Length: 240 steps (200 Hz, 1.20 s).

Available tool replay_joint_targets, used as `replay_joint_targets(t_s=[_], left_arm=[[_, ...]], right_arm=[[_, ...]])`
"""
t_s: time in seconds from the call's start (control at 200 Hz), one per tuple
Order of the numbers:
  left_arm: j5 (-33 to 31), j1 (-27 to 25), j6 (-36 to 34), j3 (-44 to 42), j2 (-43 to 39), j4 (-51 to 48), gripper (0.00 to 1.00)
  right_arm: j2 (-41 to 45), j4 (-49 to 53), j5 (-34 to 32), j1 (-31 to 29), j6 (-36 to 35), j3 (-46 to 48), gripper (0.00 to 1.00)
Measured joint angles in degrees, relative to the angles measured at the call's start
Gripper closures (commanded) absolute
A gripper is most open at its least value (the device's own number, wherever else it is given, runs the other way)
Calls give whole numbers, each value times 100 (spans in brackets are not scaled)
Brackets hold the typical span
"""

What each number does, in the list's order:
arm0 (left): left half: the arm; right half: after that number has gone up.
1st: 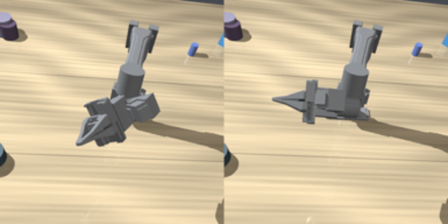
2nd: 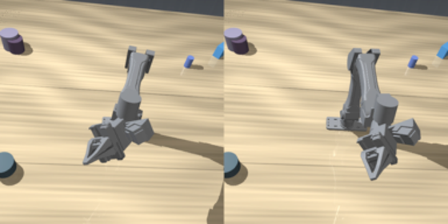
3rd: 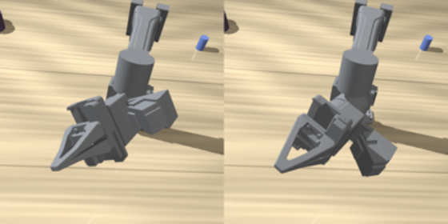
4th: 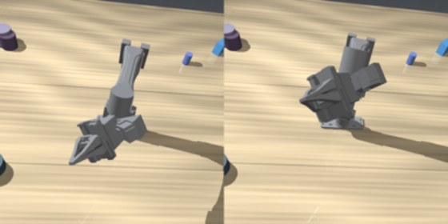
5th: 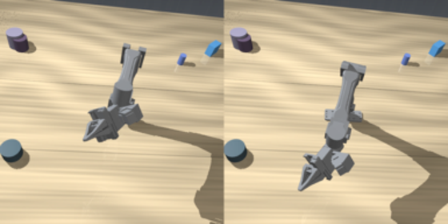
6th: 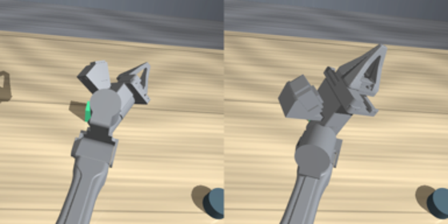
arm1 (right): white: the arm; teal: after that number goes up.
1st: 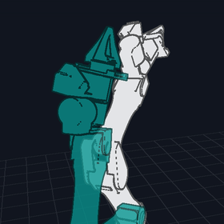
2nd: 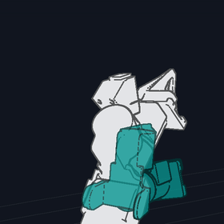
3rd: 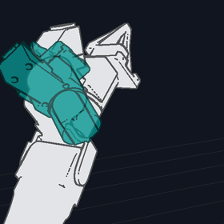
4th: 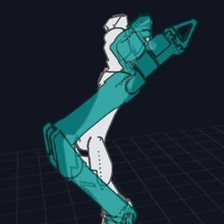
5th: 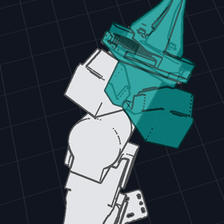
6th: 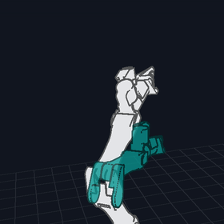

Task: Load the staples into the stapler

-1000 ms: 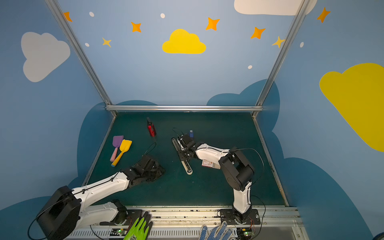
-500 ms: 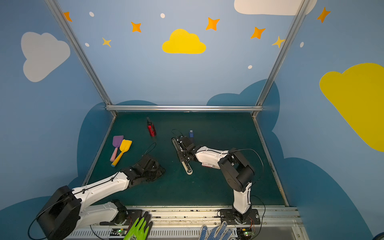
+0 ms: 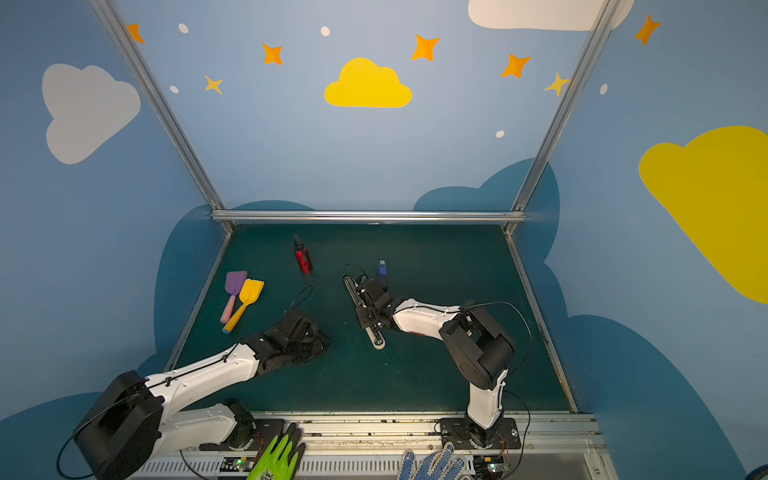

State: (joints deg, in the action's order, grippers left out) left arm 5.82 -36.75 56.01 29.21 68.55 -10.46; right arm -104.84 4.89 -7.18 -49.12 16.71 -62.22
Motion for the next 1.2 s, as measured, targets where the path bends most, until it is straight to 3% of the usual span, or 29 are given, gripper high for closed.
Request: replay_joint_targets(t_s=[0.841,0.951,1.132,1.202], left_arm=[[0,0,0,0,0,2,53],[2,0,0,0,0,22,53],[11,0,0,-4,-2,83,53],[11,0,0,-33,-20,103,53]], right_arm=[[369,232,-269,-63,87,166,70],[428,603,-208,-11,90,-162,75],[120,1130,28,122,103,-964,94],[-68,1296,125,170,105,-1143,95]])
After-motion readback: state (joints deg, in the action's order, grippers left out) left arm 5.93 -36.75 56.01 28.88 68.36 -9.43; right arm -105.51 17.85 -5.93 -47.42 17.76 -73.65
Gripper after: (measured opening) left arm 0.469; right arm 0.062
